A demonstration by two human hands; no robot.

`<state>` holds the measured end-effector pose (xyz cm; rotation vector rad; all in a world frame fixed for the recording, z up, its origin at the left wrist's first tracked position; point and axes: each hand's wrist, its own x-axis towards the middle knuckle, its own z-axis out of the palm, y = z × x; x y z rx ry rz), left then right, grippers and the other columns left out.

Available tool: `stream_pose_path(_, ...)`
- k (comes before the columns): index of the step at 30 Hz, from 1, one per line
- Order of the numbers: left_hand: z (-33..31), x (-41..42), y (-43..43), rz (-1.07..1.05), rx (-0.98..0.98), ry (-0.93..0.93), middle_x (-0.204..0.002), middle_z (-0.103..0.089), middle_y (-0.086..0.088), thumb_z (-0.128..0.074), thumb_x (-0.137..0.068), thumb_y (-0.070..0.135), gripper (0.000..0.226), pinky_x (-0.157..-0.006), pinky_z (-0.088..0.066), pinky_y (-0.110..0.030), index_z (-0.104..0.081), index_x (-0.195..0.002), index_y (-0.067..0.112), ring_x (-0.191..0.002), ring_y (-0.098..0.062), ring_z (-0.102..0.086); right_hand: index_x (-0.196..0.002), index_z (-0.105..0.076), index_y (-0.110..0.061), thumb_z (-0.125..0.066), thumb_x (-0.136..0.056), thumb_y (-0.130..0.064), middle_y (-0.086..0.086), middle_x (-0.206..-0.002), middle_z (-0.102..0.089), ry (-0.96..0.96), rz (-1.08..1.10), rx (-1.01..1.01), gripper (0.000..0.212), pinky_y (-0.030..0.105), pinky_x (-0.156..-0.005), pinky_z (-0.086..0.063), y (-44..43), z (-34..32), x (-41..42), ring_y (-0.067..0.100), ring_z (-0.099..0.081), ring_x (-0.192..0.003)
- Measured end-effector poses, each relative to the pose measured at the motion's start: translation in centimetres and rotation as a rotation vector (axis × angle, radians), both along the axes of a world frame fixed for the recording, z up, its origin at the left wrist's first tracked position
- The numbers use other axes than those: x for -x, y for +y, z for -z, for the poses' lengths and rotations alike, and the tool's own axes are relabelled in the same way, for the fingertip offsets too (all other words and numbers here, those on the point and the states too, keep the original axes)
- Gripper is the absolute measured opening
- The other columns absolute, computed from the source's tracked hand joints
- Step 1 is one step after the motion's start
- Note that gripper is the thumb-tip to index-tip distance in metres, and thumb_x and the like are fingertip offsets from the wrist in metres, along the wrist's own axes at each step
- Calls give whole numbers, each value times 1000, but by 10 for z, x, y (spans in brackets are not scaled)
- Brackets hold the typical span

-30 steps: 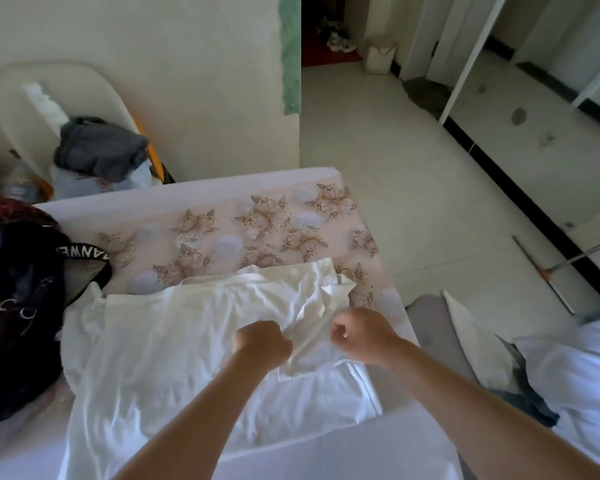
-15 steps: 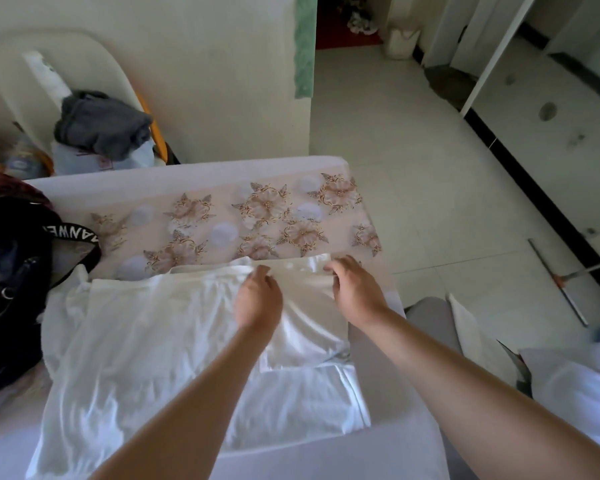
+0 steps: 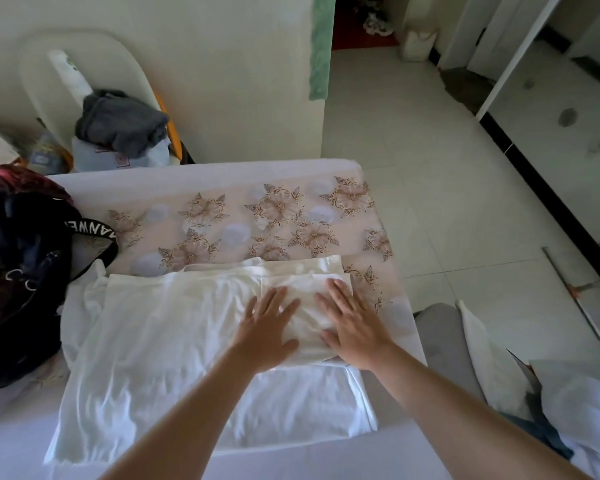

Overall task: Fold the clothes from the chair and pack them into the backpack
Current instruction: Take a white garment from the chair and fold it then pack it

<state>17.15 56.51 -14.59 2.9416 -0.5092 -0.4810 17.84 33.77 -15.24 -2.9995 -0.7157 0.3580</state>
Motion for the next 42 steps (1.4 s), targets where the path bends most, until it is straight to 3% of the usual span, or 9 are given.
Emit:
stream_pose_path(4,-17,-29,-37,64,235,-305,-123,-63,-4,-60,-78,4,42,-93,-48,-43,-66,-119,16,-115,-28,-59,-158,-17,-6,-24,-93,-58,14,-166,-2,43,195,-62,83,49,-121,-6,-12,4,16,29,6,-153)
stream_pose_path(8,-28,-61,-91,438,233,-256,-140,-56,-2,-49,-82,-10,61,-103,-46,-42,-56,-136,18,-131,-24,-50,-158,9,-9,-28,-91,-68,11,-166,11,111,358,-72,96,45,-124,1,-21,0,31,28,13,-153)
stream_pose_path(13,-32,-88,-122,696,-161,-181,-152,-41,-1,-56,-92,0,60,-109,-37,-37,-42,-146,22,-137,-22,-40,-156,-21,-22,-55,-86,-65,7,-163,-6,122,437,-159,88,42,-122,-11,-28,-12,44,31,-2,-152)
stream_pose_path(18,-60,-88,-106,701,-275,-265,-118,-63,0,-48,-92,0,35,-98,-39,-34,-64,-117,18,-115,-22,-52,-114,-61,-25,-61,-80,-55,-1,-123,-47,98,438,-187,45,35,-99,-39,-23,-27,47,23,-43,-117)
stream_pose_path(22,-82,-80,-59,638,-145,-373,-100,-62,4,-57,-87,3,30,-91,-44,-32,-71,-105,23,-102,-19,-52,-67,-43,-18,-58,-82,-39,-1,-74,-54,346,515,-281,30,31,-58,-39,0,-55,44,19,-55,-71)
stream_pose_path(30,-91,-55,84,471,33,-642,-74,-59,2,-53,-70,-5,29,-67,-43,-32,-67,-72,21,-72,-22,-55,-89,-60,-8,-60,-80,-29,4,-74,-62,683,483,-522,23,30,-53,-47,102,-123,50,18,-61,-61)
stream_pose_path(34,-77,-24,142,214,-211,-382,-113,-65,-1,-73,-70,3,49,-94,-47,-40,-72,-111,28,-110,-27,-58,-110,-57,-11,-61,-94,-20,11,-111,-67,1084,476,-683,19,34,-59,-57,160,-124,63,22,-73,-76)
stream_pose_path(38,-58,10,170,-60,-28,-209,-140,-49,-6,-49,-82,-3,64,-103,-37,-42,-51,-140,23,-129,-30,-44,-115,-63,-17,-49,-96,-13,8,-116,-65,717,646,-703,25,41,-71,-57,179,-87,64,22,-68,-87)
stream_pose_path(42,-36,39,160,40,200,-240,-141,-54,-5,-58,-88,18,45,-101,-47,-47,-59,-133,24,-129,-29,-49,-130,-58,-25,-54,-94,-18,2,-144,-46,88,218,-203,37,39,-109,-38,168,-50,73,24,-42,-135)
